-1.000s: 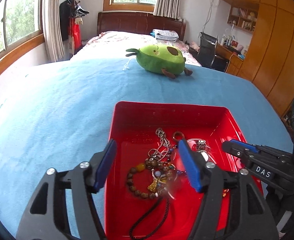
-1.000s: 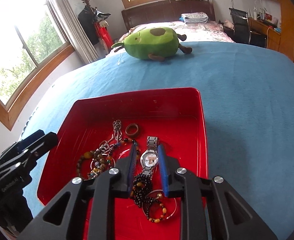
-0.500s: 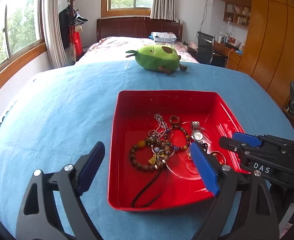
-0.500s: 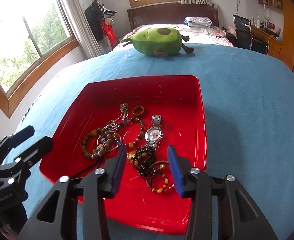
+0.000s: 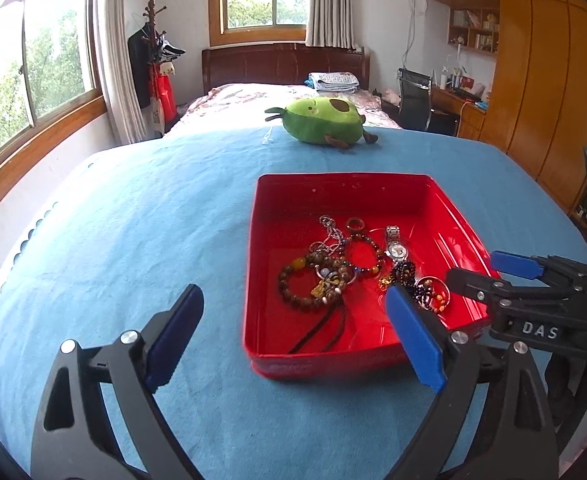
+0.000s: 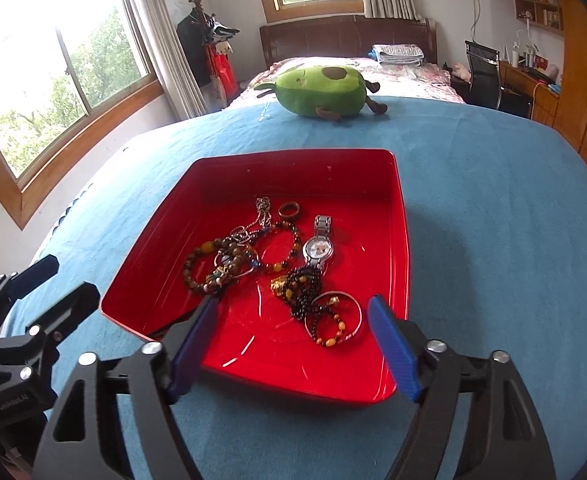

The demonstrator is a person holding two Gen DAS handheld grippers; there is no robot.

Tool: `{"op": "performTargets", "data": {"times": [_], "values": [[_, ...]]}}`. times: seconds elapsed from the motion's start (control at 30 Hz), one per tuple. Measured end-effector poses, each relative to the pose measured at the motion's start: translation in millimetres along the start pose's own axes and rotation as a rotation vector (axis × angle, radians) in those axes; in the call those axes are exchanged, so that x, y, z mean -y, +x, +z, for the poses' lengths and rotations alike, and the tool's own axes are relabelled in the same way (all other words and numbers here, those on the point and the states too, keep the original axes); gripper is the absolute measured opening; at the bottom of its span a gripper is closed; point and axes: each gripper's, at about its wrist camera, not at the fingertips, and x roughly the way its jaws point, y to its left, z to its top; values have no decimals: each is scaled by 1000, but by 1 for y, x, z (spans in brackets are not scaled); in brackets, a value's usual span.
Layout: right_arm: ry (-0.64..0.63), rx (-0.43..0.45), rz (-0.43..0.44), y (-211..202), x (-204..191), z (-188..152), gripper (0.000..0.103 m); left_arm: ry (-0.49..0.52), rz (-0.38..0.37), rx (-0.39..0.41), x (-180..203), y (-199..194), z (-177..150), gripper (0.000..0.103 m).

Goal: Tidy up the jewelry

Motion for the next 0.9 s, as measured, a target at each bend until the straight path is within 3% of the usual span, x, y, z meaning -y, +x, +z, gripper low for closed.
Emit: {"op": "performTargets", "data": {"times": [0.27,0.57,0.9], "values": [[14,10,-47,-14,4,-9,99,-2,8,19,-3,-12,-1,98],[4,13,-43,-19,1,-10,99,-16,19,37,-9,-14,-3,99],[5,22,-25,-22,0,-11,99,-25,29,-3,-14,0,-5,99]]}}
